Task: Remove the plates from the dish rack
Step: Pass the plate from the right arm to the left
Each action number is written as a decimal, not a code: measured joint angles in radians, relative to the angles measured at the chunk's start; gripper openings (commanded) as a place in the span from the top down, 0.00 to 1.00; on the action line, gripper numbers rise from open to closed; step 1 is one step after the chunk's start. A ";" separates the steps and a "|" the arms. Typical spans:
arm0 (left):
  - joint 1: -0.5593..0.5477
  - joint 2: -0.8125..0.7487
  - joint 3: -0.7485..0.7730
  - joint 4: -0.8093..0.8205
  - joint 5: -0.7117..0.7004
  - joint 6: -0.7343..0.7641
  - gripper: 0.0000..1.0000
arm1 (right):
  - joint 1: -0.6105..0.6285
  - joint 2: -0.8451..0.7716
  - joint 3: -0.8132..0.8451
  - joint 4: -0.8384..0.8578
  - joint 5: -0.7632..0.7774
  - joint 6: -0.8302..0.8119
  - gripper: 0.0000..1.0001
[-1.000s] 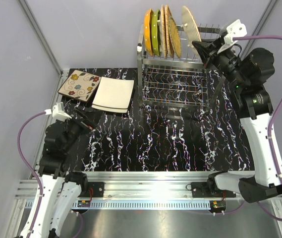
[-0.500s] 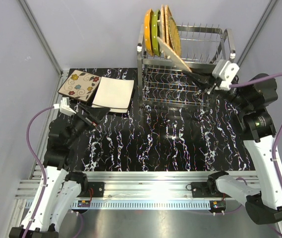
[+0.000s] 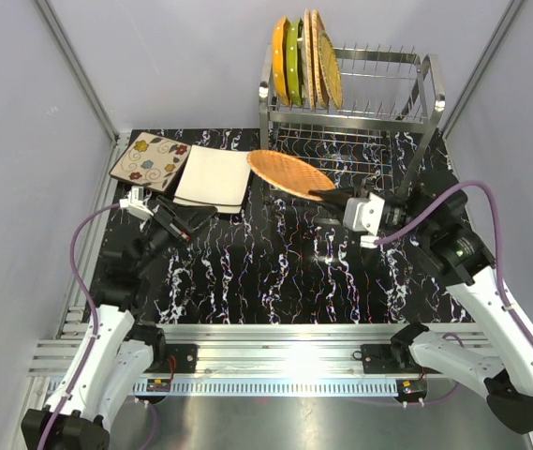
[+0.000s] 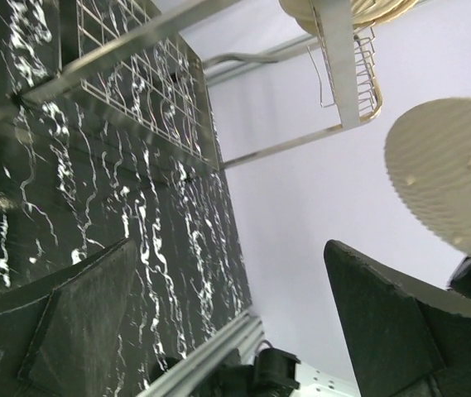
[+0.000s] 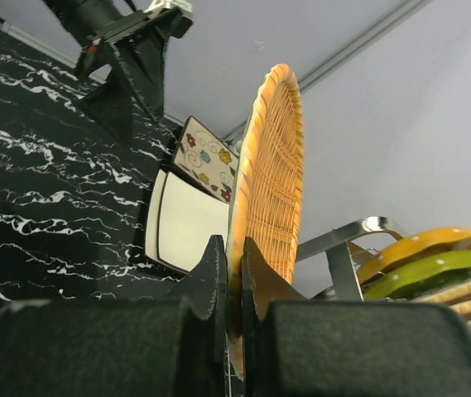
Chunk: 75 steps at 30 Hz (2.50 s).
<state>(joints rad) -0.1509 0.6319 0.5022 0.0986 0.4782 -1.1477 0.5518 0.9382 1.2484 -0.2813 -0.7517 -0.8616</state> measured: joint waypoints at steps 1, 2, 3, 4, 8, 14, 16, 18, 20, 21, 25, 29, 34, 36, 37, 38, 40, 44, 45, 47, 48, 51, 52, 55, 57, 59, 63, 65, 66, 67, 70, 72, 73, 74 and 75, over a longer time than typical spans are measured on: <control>0.000 0.007 -0.003 0.006 0.007 -0.007 0.01 | 0.011 -0.002 -0.013 -0.008 0.000 -0.028 1.00; 0.000 0.019 -0.005 0.015 0.019 -0.016 0.01 | 0.024 -0.005 -0.028 -0.013 0.002 -0.058 1.00; 0.000 0.026 -0.005 0.022 0.026 -0.023 0.01 | 0.033 -0.008 -0.041 -0.018 0.002 -0.082 1.00; 0.000 0.035 -0.005 0.031 0.037 -0.030 0.01 | 0.045 -0.012 -0.057 -0.026 0.002 -0.111 1.00; 0.000 0.065 -0.006 0.062 0.074 -0.050 0.01 | 0.096 -0.029 -0.122 -0.061 0.009 -0.222 1.00; 0.000 0.091 -0.030 0.117 0.124 -0.071 0.01 | 0.152 -0.047 -0.216 -0.065 0.033 -0.359 1.00; 0.000 0.101 -0.039 0.132 0.137 -0.077 0.01 | 0.165 -0.054 -0.243 -0.066 0.037 -0.389 1.00; 0.000 0.114 -0.042 0.143 0.152 -0.081 0.01 | 0.178 -0.064 -0.274 -0.065 0.042 -0.420 1.00; 0.000 0.130 -0.048 0.164 0.169 -0.086 0.01 | 0.193 -0.073 -0.302 -0.064 0.049 -0.447 1.00; 0.000 0.138 -0.052 0.175 0.177 -0.092 0.01 | 0.198 -0.076 -0.314 -0.065 0.052 -0.460 1.00; 0.000 0.158 -0.068 0.217 0.201 -0.114 0.01 | 0.217 -0.078 -0.351 -0.064 0.055 -0.498 1.00; 0.000 0.167 -0.072 0.246 0.221 -0.137 0.01 | 0.237 -0.078 -0.386 -0.050 0.062 -0.530 1.00; 0.000 0.181 -0.072 0.272 0.256 -0.157 0.08 | 0.261 -0.073 -0.459 0.024 0.086 -0.562 1.00; 0.000 0.192 -0.072 0.274 0.275 -0.165 0.13 | 0.271 -0.064 -0.491 0.063 0.103 -0.576 1.00; 0.000 0.200 -0.072 0.275 0.285 -0.168 0.16 | 0.275 -0.058 -0.504 0.082 0.110 -0.582 1.00; 0.000 0.207 -0.072 0.276 0.295 -0.168 0.18 | 0.279 -0.050 -0.518 0.106 0.116 -0.591 1.00; -0.002 0.222 -0.072 0.274 0.314 -0.173 0.30 | 0.287 -0.035 -0.549 0.162 0.129 -0.604 1.00; -0.015 0.246 -0.072 0.245 0.343 -0.156 0.44 | 0.309 -0.003 -0.589 0.247 0.147 -0.622 1.00; -0.021 0.252 -0.072 0.233 0.348 -0.149 0.47 | 0.314 0.004 -0.593 0.261 0.151 -0.624 1.00; -0.037 0.269 -0.072 0.208 0.357 -0.134 0.61 | 0.324 0.019 -0.599 0.291 0.161 -0.629 0.99; -0.042 0.275 -0.072 0.199 0.359 -0.127 0.65 | 0.328 0.026 -0.605 0.309 0.162 -0.631 0.99; -0.055 0.292 -0.072 0.161 0.363 -0.108 0.87 | 0.339 0.037 -0.620 0.345 0.170 -0.642 0.94; -0.055 0.296 -0.070 0.139 0.361 -0.102 0.93 | 0.341 0.040 -0.628 0.356 0.174 -0.655 0.92; -0.056 0.304 -0.069 0.073 0.351 -0.090 1.00 | 0.354 0.049 -0.650 0.367 0.187 -0.670 0.63; -0.057 0.302 -0.065 0.046 0.340 -0.043 1.00 | 0.356 0.050 -0.664 0.386 0.194 -0.661 0.44; -0.059 0.289 -0.064 0.018 0.320 -0.004 1.00 | 0.356 0.049 -0.669 0.409 0.206 -0.648 0.16; -0.060 0.237 -0.074 -0.006 0.262 0.069 1.00 | 0.355 0.019 -0.689 0.454 0.244 -0.627 0.00; -0.060 0.211 -0.088 0.006 0.244 0.093 1.00 | 0.356 0.000 -0.700 0.456 0.265 -0.602 0.00; -0.060 0.200 -0.099 0.017 0.236 0.104 1.00 | 0.355 -0.008 -0.706 0.456 0.273 -0.586 0.00; -0.060 0.191 -0.111 0.029 0.227 0.113 1.00 | 0.355 -0.016 -0.712 0.452 0.286 -0.565 0.00; -0.060 0.181 -0.149 0.061 0.199 0.151 1.00 | 0.356 -0.034 -0.715 0.417 0.317 -0.486 0.00; -0.056 0.182 -0.186 0.076 0.166 0.184 1.00 | 0.355 -0.058 -0.714 0.403 0.346 -0.415 0.00; -0.056 0.182 -0.203 0.079 0.151 0.196 1.00 | 0.355 -0.069 -0.713 0.399 0.357 -0.375 0.00; -0.054 0.182 -0.217 0.082 0.139 0.206 1.00 | 0.355 -0.076 -0.710 0.394 0.373 -0.333 0.00; -0.053 0.182 -0.230 0.083 0.126 0.216 1.00 | 0.356 -0.077 -0.701 0.381 0.392 -0.284 0.00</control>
<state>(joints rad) -0.2035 0.8135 0.2718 0.1818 0.6044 -0.9314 0.9073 0.8612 0.5472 0.0998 -0.3599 -1.1458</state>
